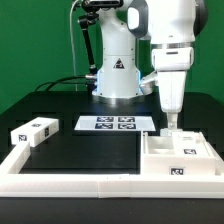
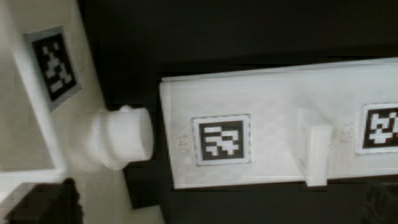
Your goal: Assemble cabinet
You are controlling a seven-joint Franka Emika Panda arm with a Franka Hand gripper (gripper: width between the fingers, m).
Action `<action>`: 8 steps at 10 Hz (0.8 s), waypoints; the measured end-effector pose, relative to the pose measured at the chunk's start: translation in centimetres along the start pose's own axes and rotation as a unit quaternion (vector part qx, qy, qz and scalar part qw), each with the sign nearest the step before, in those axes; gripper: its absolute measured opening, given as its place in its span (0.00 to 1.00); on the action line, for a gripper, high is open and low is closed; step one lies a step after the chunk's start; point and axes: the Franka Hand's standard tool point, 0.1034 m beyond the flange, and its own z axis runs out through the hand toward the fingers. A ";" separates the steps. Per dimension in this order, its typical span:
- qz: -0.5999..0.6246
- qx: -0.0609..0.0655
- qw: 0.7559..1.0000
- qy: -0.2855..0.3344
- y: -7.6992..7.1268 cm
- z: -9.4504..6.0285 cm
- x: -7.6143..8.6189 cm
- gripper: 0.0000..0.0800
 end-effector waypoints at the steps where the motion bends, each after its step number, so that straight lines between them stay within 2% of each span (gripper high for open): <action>1: 0.000 0.000 1.000 0.001 -0.1 0.0 0.1 1.00; 2: -0.002 -0.006 1.000 0.007 -1.2 0.1 0.5 1.00; 4: -0.011 -0.005 1.000 0.016 -3.2 0.8 1.1 1.00; 6: -0.010 -0.002 1.000 0.022 -4.3 1.7 0.9 1.00; 8: -0.006 0.007 1.000 0.024 -4.7 2.8 0.4 1.00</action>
Offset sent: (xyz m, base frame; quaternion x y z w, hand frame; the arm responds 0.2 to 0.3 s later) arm -0.0327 0.0204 -0.0070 -0.0259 0.0239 -0.0057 0.9994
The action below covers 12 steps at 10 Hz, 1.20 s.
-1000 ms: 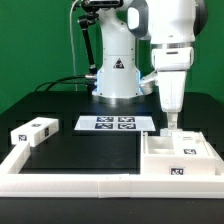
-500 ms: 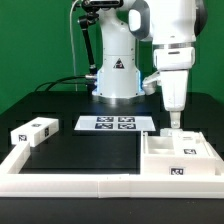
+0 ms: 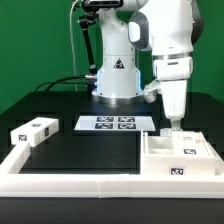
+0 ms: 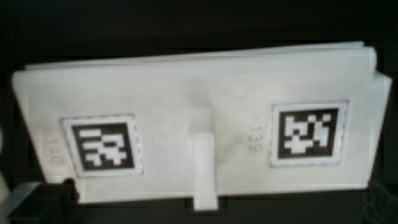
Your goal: Assemble cabinet
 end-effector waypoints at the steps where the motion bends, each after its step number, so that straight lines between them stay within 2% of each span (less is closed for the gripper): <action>1: 0.003 0.003 1.000 0.000 0.0 0.3 -0.2 1.00; 4: 0.005 0.016 1.000 0.002 -0.9 1.5 -0.2 1.00; 5: 0.006 0.016 1.000 0.002 -0.9 1.5 -0.2 1.00; 8: 0.006 0.018 1.000 0.002 -1.1 1.7 -0.2 0.48; 9: 0.006 0.018 1.000 0.002 -1.1 1.7 -0.2 0.48; 10: 0.007 0.018 1.000 0.002 -1.0 1.7 -0.3 0.23; 11: 0.007 0.019 1.000 0.002 -1.1 1.7 -0.3 0.08; 12: 0.007 0.018 1.000 0.002 -1.1 1.7 -0.3 0.08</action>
Offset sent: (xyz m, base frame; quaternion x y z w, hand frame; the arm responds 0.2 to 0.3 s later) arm 0.0015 0.0051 -0.0137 -0.0086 0.0073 0.0014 0.9999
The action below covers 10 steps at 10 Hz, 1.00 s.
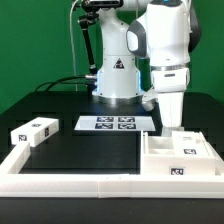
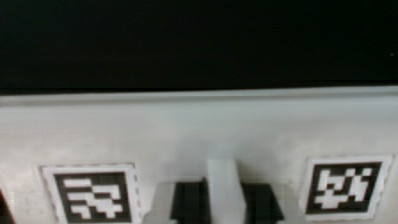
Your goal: Assemble cabinet
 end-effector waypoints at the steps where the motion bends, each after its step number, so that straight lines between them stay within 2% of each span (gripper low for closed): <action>1: 0.000 0.000 1.000 0.000 0.0 0.0 0.0 0.09; 4: -0.001 -0.001 1.000 -0.004 0.2 -0.6 -0.1 0.09; 8: -0.006 -0.001 0.999 -0.035 1.0 -4.0 -0.9 0.09; 10: -0.014 0.000 0.999 -0.045 1.6 -5.1 -1.9 0.09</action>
Offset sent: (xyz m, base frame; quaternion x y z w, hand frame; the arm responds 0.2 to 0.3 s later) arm -0.0005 -0.0036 0.0147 0.0035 -0.0079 -0.0089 0.9999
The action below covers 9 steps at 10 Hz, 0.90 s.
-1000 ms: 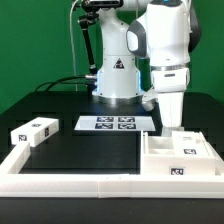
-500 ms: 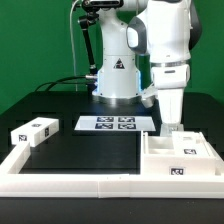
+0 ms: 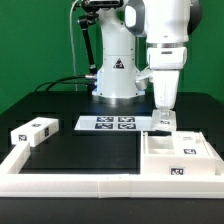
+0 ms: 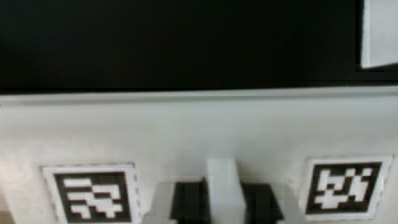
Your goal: Assemble cabinet
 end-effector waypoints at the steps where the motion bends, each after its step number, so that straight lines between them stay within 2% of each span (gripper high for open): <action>1: 0.002 -0.002 1.000 0.000 0.4 -0.2 -0.7 0.09; 2: 0.005 -0.001 1.000 0.000 0.3 -0.1 -0.6 0.09; 3: 0.006 -0.008 1.000 0.005 0.3 -0.1 -0.4 0.09; 4: 0.007 -0.010 1.000 0.006 0.3 0.0 -0.5 0.09; 5: 0.008 -0.035 0.999 0.020 0.7 -0.1 -0.4 0.09; 6: 0.008 -0.047 0.999 0.026 0.8 -0.2 -0.5 0.09; 8: 0.012 -0.049 0.998 0.026 1.0 -0.3 -0.6 0.09; 9: 0.014 -0.056 0.998 0.031 1.0 -0.3 -0.4 0.09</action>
Offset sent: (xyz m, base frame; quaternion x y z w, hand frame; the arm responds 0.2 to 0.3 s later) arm 0.0000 0.0000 0.0000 0.0000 0.0000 0.0000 1.0000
